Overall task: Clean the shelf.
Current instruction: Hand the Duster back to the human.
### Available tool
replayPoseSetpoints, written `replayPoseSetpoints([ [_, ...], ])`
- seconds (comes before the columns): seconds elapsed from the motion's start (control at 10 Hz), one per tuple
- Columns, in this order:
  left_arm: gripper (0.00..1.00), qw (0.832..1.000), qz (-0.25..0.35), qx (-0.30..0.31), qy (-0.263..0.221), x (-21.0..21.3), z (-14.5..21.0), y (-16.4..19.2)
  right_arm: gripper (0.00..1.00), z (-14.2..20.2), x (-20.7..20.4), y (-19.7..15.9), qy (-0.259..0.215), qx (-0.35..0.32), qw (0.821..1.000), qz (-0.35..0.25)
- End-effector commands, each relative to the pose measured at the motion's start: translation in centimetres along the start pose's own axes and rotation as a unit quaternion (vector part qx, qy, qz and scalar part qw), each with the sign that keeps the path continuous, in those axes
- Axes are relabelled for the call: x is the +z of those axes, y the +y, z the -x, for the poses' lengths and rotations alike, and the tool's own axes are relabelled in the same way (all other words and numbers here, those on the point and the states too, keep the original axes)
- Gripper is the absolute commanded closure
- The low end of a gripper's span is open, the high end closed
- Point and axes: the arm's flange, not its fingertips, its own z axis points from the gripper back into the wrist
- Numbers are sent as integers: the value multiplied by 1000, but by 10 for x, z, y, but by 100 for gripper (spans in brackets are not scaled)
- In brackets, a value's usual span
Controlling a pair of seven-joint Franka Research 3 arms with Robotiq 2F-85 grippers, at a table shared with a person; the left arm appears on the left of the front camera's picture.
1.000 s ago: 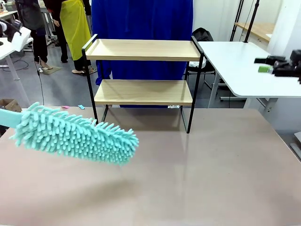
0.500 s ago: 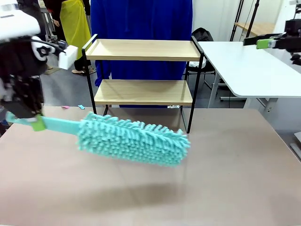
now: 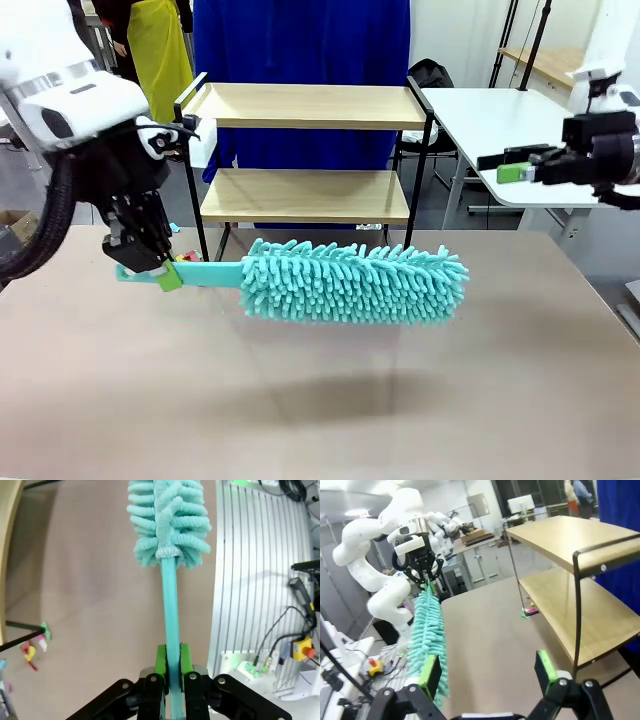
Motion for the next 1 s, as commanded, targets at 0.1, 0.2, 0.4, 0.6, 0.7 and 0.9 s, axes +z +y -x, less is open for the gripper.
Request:
replayPoseSetpoints([
  [0.1,87,1000,0,0,0,0,0,0,0,-16,0,-5,7,-13,1000,-19],
  [0.2,87,1000,0,0,0,0,0,0,0,-16,0,-5,7,-13,1000,-19],
  [0.4,87,1000,0,0,0,0,0,0,0,30,-6,-5,49,-4,998,-35],
  [0.6,87,1000,0,0,0,0,0,0,0,70,-24,10,50,35,998,-27],
  [0.7,87,1000,0,0,0,0,0,0,0,86,-27,15,45,46,998,-19],
  [0.9,87,1000,0,0,0,0,0,0,0,113,-32,22,28,58,998,-9],
])
